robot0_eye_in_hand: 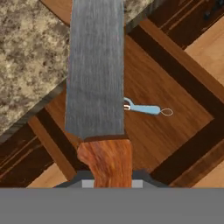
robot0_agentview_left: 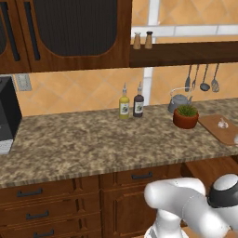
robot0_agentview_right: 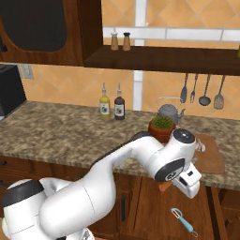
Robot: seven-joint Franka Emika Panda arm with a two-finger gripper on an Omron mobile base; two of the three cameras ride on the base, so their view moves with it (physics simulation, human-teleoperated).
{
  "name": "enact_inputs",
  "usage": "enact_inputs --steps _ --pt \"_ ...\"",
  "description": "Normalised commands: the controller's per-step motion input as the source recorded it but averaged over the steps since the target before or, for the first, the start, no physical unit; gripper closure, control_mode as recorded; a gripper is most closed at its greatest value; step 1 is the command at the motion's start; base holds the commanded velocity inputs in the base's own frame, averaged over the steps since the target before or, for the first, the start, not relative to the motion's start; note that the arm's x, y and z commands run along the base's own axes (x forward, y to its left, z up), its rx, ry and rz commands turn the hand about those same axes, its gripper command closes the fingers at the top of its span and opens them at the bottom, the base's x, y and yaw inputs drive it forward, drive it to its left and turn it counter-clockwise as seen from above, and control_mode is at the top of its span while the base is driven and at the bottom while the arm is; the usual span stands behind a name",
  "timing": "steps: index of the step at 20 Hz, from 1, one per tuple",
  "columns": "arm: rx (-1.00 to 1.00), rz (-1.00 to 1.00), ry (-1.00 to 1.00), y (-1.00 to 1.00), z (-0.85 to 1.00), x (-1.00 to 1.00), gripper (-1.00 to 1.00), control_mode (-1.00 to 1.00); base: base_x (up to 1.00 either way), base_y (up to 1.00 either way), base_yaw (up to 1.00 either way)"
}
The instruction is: Place the appropriate cutting tool for cutting the garlic skin on the cutting board.
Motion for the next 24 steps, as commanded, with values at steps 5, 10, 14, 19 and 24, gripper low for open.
enact_inputs --steps 5,10,14,19,24 --pt "0.00 -0.13 -0.14 -0.53 0.33 0.77 1.00 -1.00 0.00 0.00 0.00" --pt "0.00 -0.03 -0.03 -0.56 0.02 0.51 1.00 -1.00 0.00 0.00 0.00" --pt "0.00 0.00 -0.01 -0.16 -0.14 0.71 1.00 -1.00 0.00 0.00 0.00" --pt "0.00 0.03 -0.02 0.00 -0.34 0.63 1.00 -1.00 0.00 0.00 0.00" --pt "0.00 0.05 0.00 -0.08 -0.31 0.37 1.00 -1.00 0.00 0.00 0.00"
